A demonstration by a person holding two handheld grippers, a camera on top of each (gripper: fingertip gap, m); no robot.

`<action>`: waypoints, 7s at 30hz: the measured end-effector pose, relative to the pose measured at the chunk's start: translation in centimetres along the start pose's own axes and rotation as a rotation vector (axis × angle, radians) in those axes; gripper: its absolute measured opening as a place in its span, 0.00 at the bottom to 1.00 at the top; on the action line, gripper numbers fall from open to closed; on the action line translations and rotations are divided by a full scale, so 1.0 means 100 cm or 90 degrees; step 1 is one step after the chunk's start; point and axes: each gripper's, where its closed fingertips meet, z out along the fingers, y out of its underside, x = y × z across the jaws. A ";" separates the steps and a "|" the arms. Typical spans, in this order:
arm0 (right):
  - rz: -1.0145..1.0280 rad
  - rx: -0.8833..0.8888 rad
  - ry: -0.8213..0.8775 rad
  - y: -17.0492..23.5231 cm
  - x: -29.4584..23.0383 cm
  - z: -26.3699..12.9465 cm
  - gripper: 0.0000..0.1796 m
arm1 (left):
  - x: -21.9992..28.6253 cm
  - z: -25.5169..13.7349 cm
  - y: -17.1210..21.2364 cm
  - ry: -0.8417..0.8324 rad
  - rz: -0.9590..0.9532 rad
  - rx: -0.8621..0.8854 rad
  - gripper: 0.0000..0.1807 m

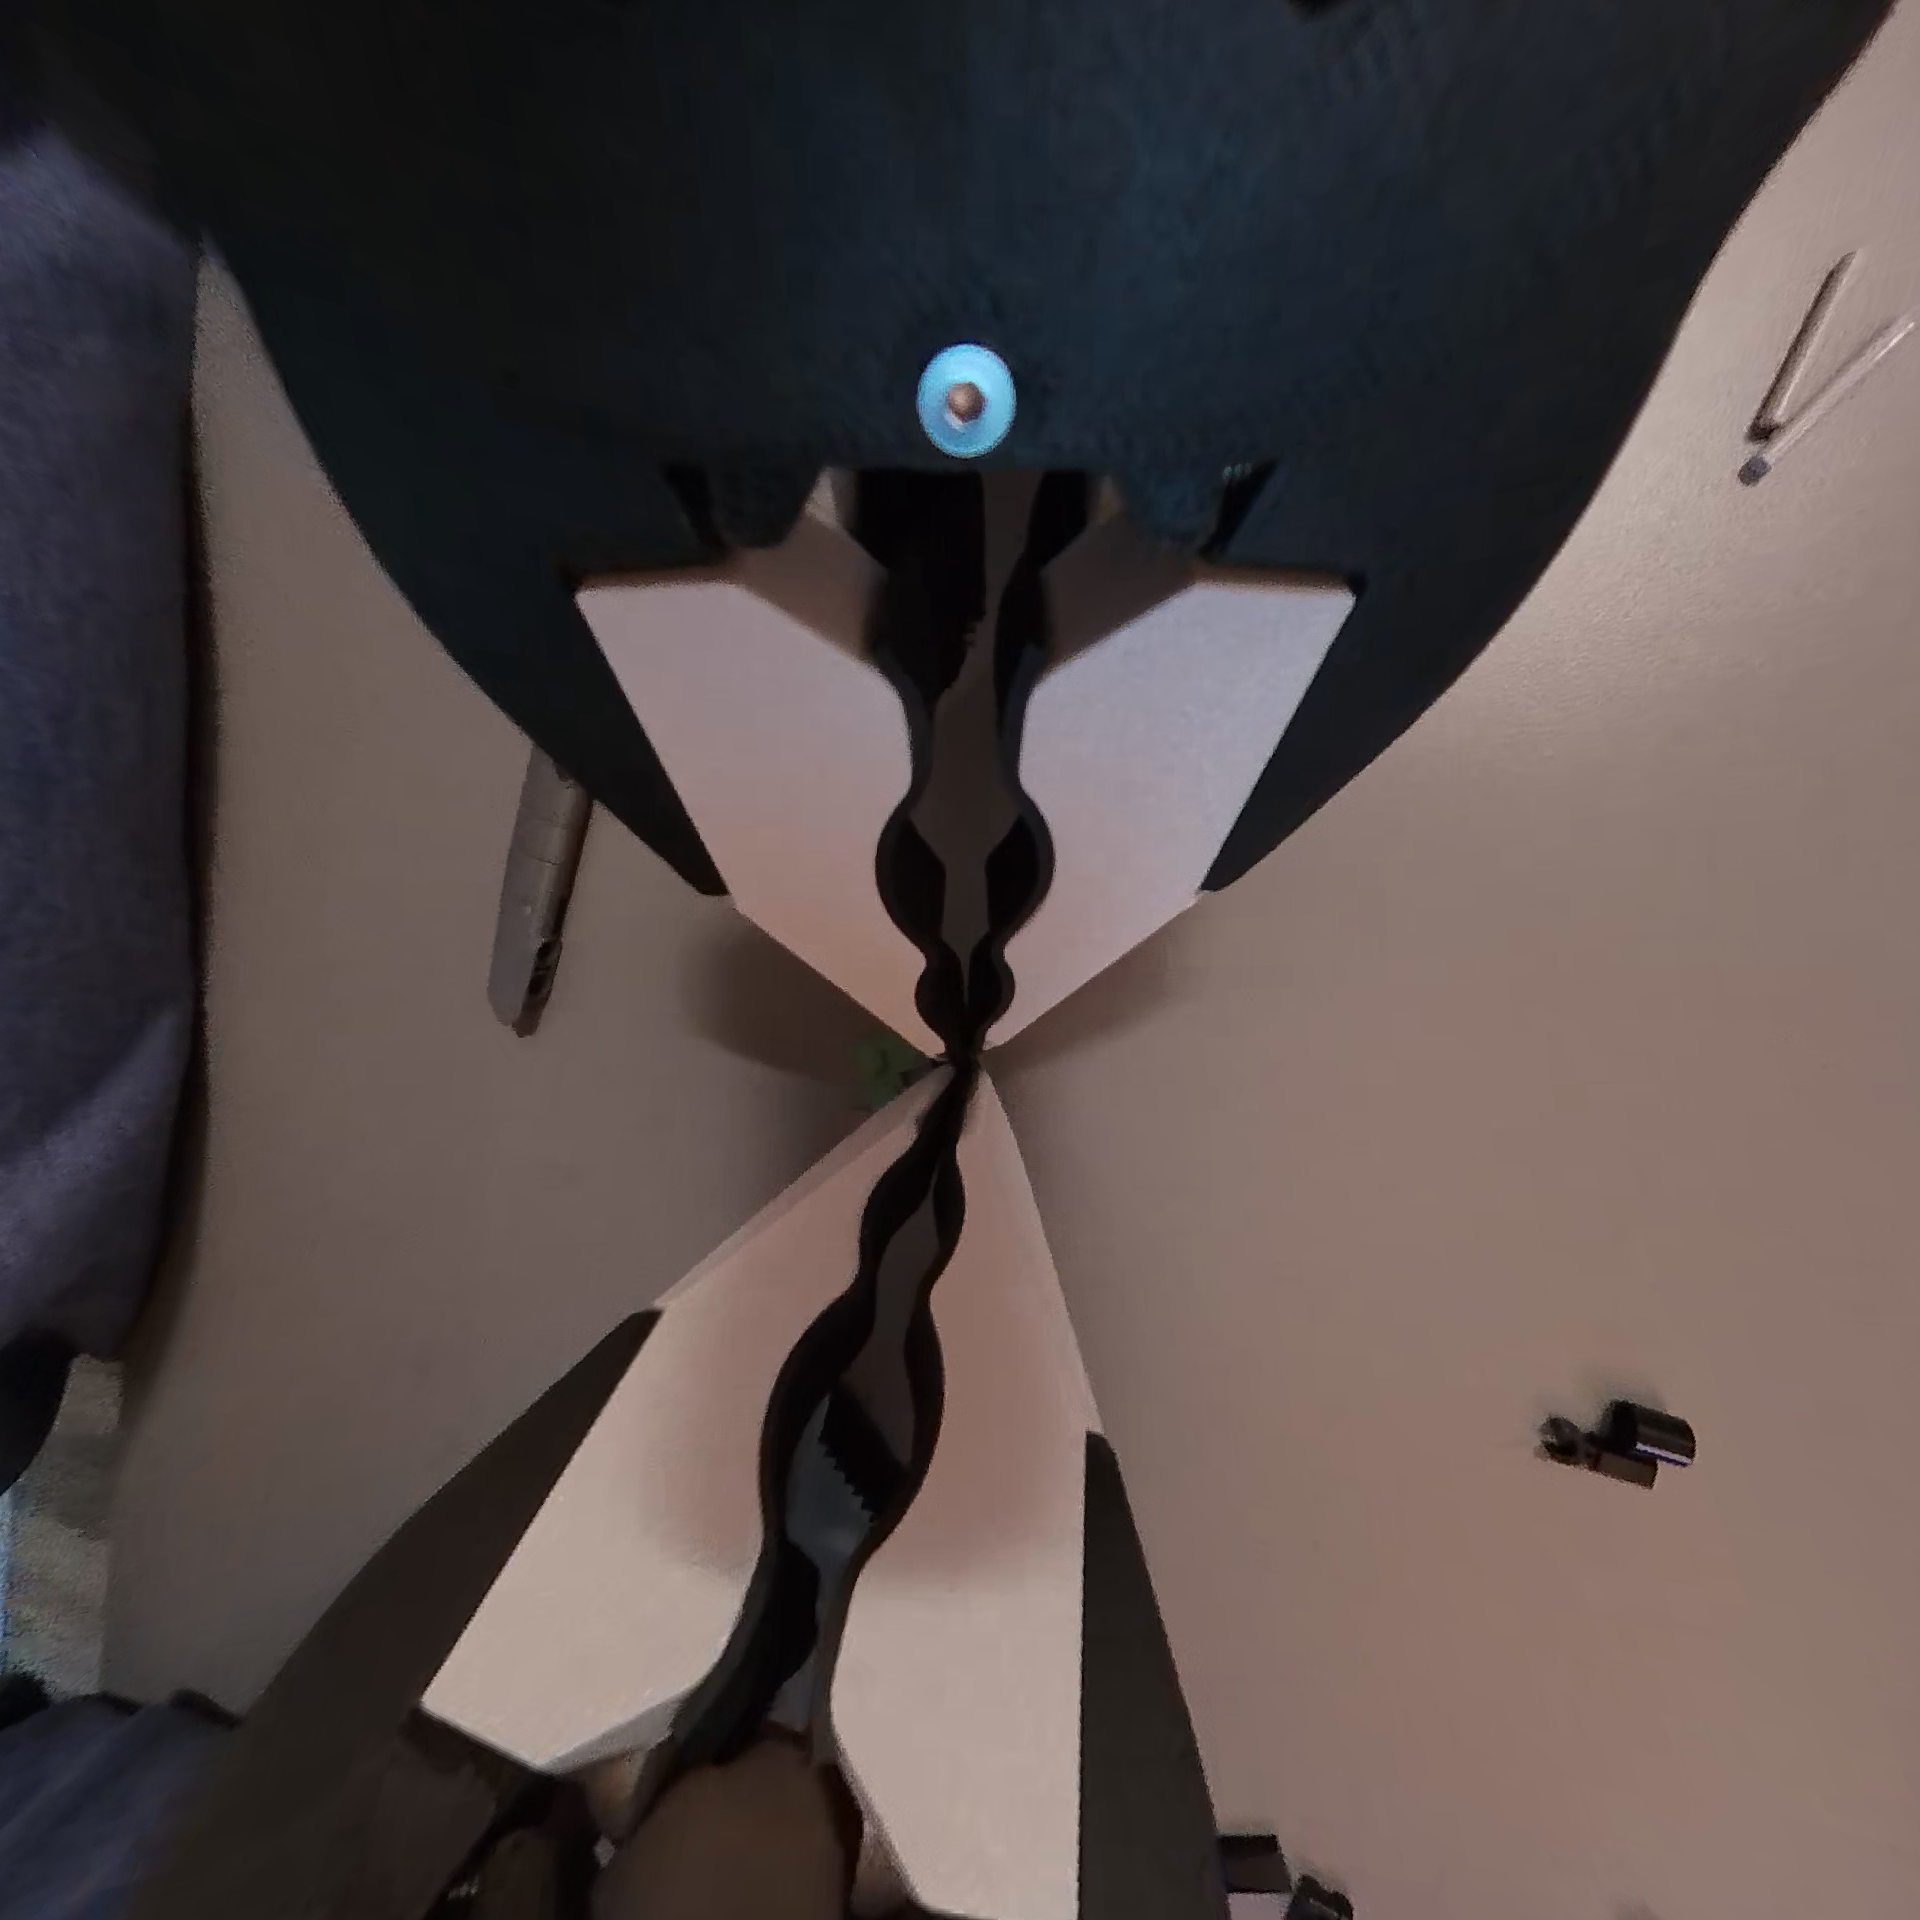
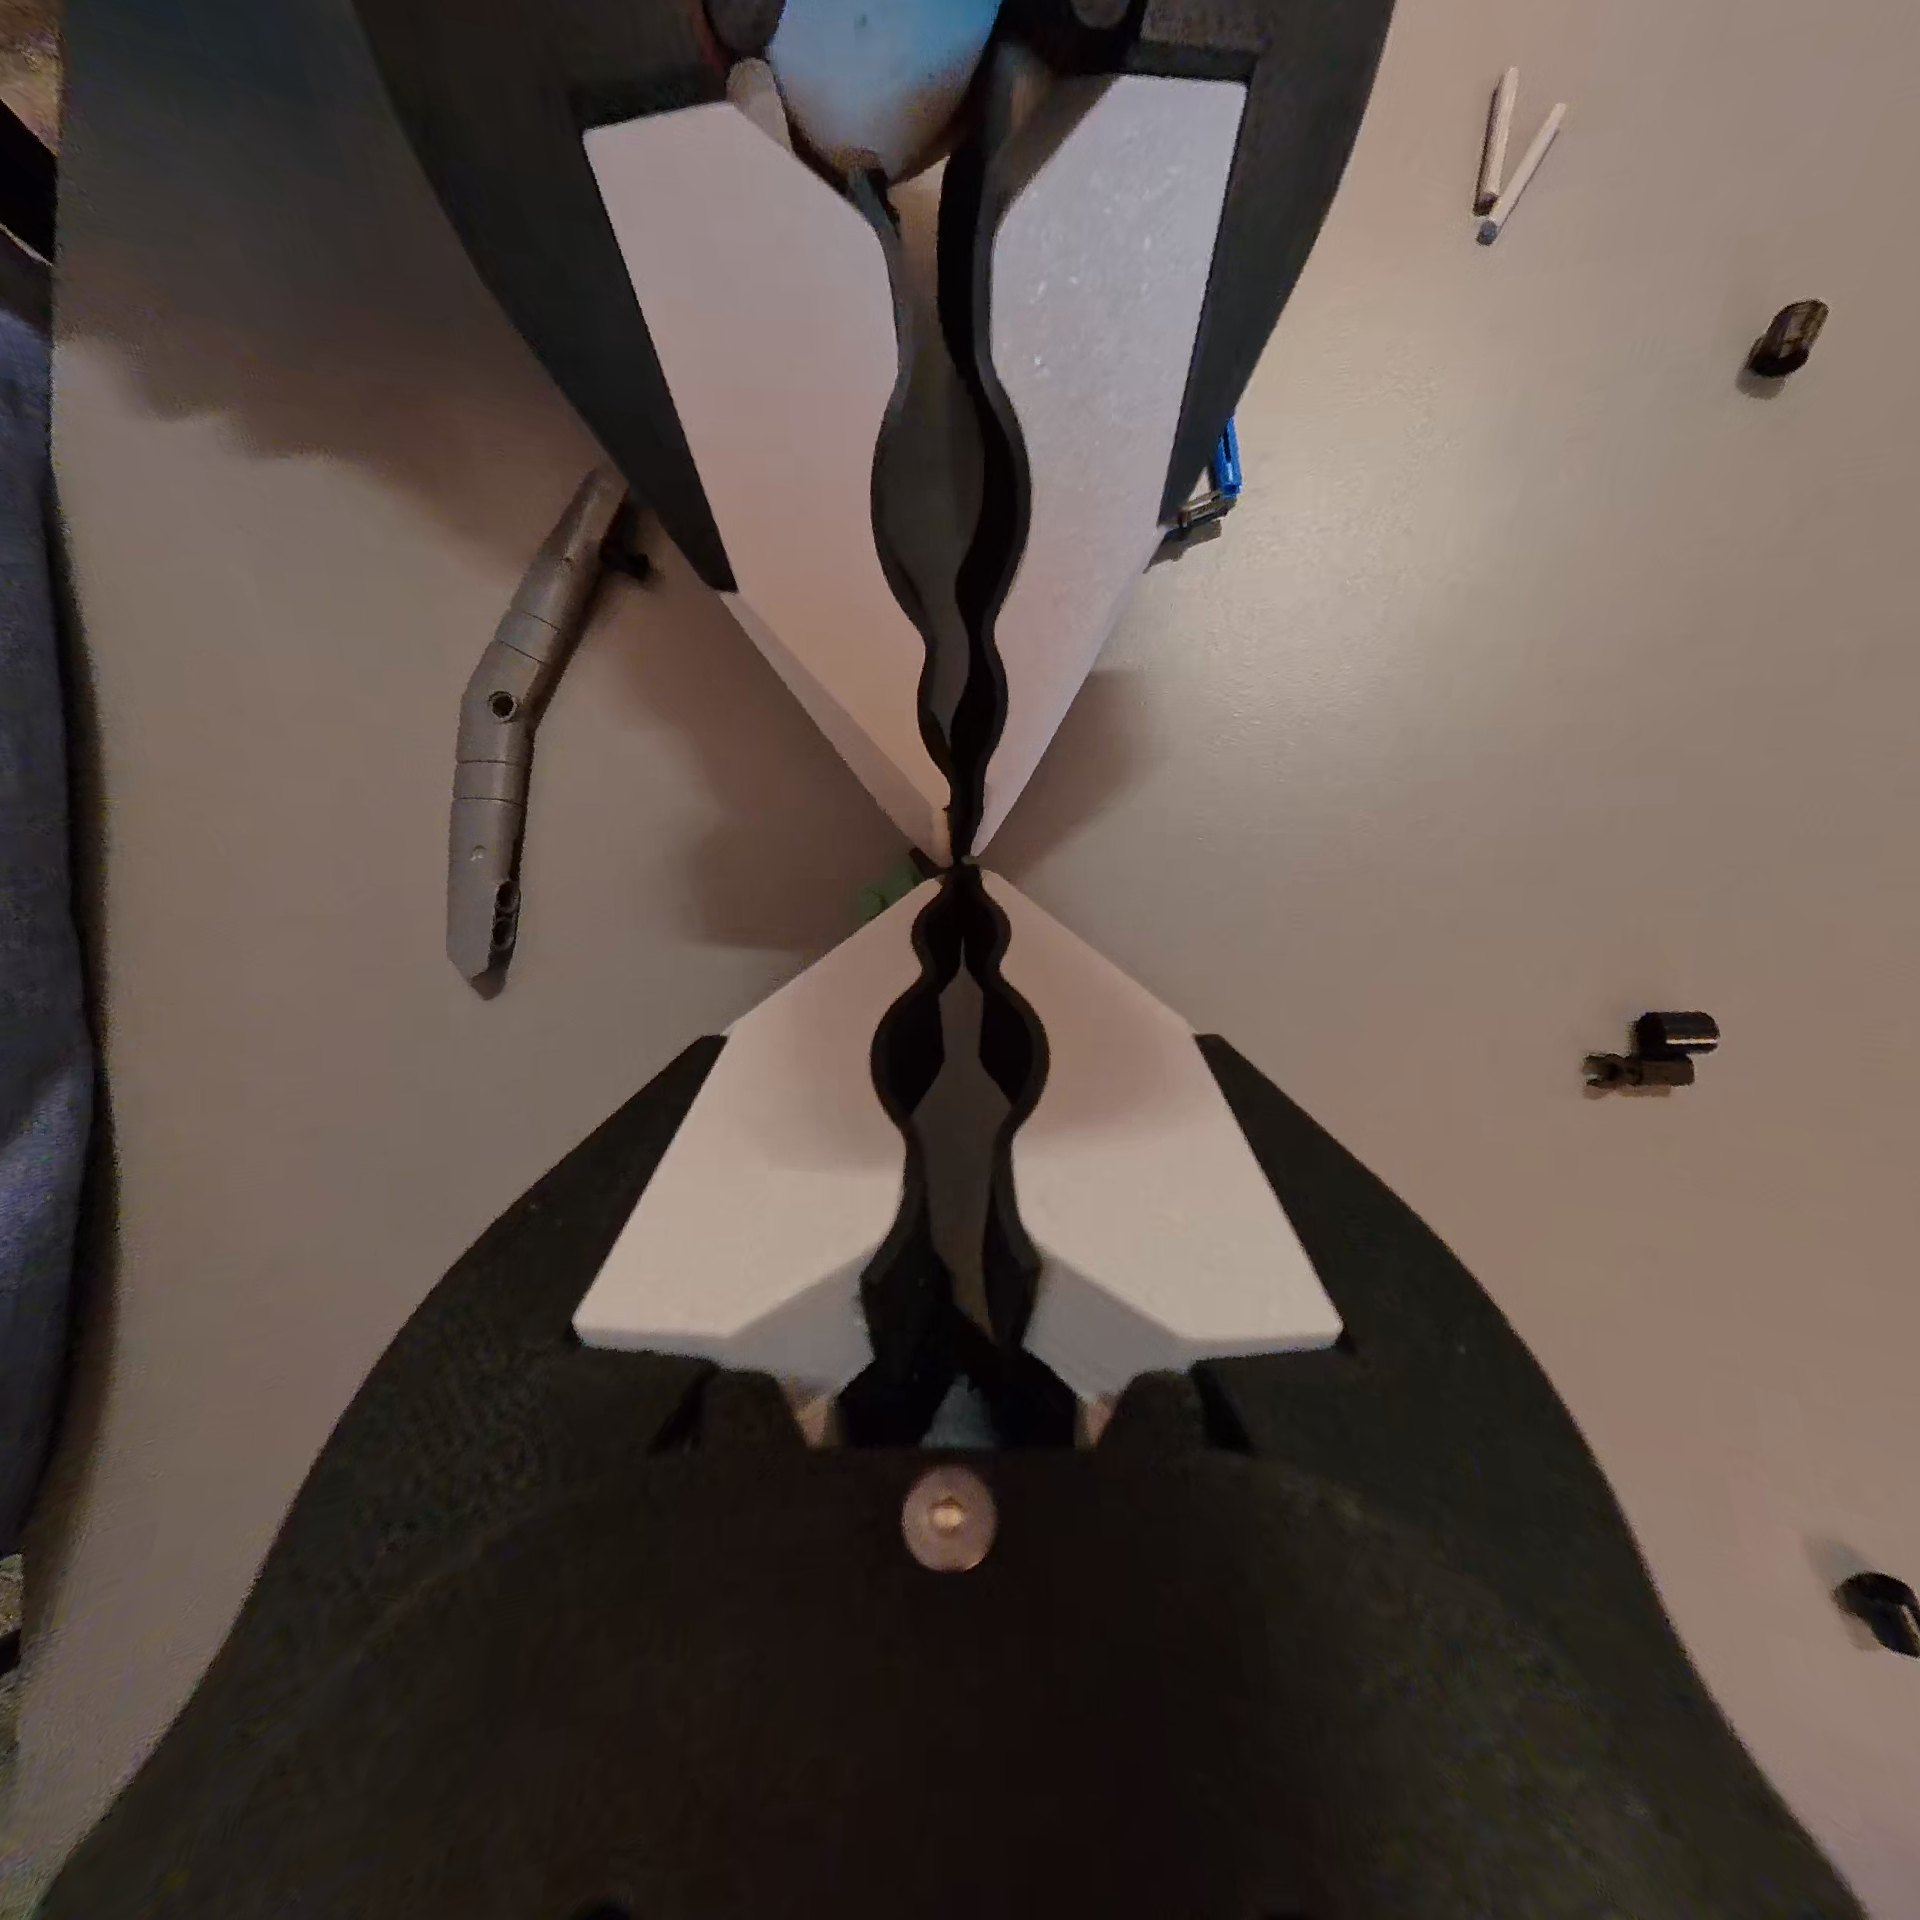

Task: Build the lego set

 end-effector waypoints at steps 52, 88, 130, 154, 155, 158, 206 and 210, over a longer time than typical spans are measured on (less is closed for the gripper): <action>0.244 0.000 0.404 0.075 0.070 -0.149 0.13 | 0.037 -0.096 0.049 -0.280 0.013 0.154 0.07; 0.201 0.105 0.263 0.041 0.041 -0.085 0.03 | 0.038 -0.063 0.037 -0.257 0.005 0.184 0.09; -0.147 0.074 0.043 0.011 -0.014 -0.039 0.03 | 0.030 -0.035 0.012 -0.301 -0.016 0.204 0.16; -0.309 -0.006 -0.019 0.008 -0.019 -0.011 0.03 | 0.042 -0.001 0.002 -0.351 0.208 0.099 0.14; -0.313 -0.009 -0.022 0.008 -0.018 -0.011 0.03 | 0.042 0.000 0.001 -0.350 0.211 0.096 0.14; -0.317 -0.013 -0.039 0.006 -0.019 -0.009 0.03 | 0.041 0.003 -0.002 -0.344 0.224 0.087 0.14; -0.117 -0.060 -0.033 0.019 -0.014 -0.008 0.05 | 0.022 0.009 0.006 -0.271 0.125 0.048 0.08; -0.099 -0.034 -0.019 0.015 -0.015 -0.002 0.06 | 0.022 0.010 0.004 -0.260 0.115 0.053 0.08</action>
